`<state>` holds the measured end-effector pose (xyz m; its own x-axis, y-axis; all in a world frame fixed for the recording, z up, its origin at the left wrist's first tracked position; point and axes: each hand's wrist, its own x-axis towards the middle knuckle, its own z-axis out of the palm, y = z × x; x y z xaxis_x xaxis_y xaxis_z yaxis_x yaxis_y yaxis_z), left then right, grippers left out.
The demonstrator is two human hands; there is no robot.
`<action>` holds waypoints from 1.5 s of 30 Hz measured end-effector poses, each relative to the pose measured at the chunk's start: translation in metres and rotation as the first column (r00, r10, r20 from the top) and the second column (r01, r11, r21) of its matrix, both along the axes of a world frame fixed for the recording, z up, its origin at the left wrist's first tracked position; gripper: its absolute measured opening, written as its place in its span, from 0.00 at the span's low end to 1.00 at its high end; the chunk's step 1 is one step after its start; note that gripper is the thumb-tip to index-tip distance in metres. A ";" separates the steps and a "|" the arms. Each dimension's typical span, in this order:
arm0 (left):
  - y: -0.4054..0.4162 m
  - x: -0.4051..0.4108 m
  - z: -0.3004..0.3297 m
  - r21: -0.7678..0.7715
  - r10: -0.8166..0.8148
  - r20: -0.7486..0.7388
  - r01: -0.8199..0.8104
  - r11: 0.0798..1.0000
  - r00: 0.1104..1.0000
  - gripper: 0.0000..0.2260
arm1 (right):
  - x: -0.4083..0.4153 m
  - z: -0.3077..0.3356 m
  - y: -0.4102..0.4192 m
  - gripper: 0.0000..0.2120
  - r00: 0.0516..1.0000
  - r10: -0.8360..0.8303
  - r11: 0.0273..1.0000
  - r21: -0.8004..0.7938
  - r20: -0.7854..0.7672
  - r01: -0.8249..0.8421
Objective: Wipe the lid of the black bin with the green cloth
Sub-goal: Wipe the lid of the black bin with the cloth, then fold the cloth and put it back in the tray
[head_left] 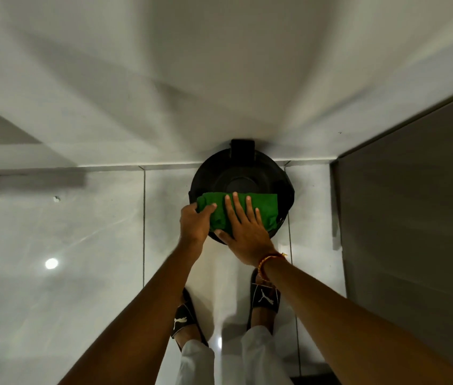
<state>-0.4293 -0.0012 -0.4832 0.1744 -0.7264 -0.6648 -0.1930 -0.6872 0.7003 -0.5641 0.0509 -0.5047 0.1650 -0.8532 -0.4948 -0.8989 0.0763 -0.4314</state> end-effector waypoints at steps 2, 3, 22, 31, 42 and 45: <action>-0.008 0.007 0.021 -0.045 0.003 -0.025 -0.005 0.999 1.000 0.09 | -0.010 0.021 -0.005 0.40 0.977 -0.091 0.995 0.043 0.191 0.085; -0.012 0.010 0.034 -0.069 0.009 -0.039 -0.012 0.998 0.999 0.08 | -0.013 0.033 -0.008 0.40 0.938 -0.186 0.982 0.082 0.294 0.169; 0.028 0.237 0.487 -0.443 0.488 -0.210 -0.528 0.725 0.847 0.05 | 0.178 0.435 -0.137 0.22 0.330 -0.617 0.778 0.616 0.714 0.121; 0.061 0.397 0.488 -0.275 0.832 -0.029 -0.805 0.526 0.554 0.16 | 0.379 0.496 -0.145 0.18 0.603 -0.385 0.911 0.394 0.699 0.124; 0.012 0.431 0.457 -0.186 0.491 0.365 -0.454 0.871 0.791 0.24 | 0.456 0.481 -0.164 0.14 0.882 -0.028 1.000 0.005 0.470 0.029; 0.018 0.430 0.463 -0.160 0.308 0.571 -0.265 0.951 0.761 0.22 | 0.446 0.489 -0.158 0.19 0.894 0.031 0.999 -0.004 0.448 -0.032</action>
<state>0.0004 0.0166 -0.0198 0.7188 -0.6173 -0.3198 -0.3791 -0.7337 0.5639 -0.1181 -0.1072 -0.0158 0.3967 -0.8424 -0.3646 -0.6125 0.0530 -0.7887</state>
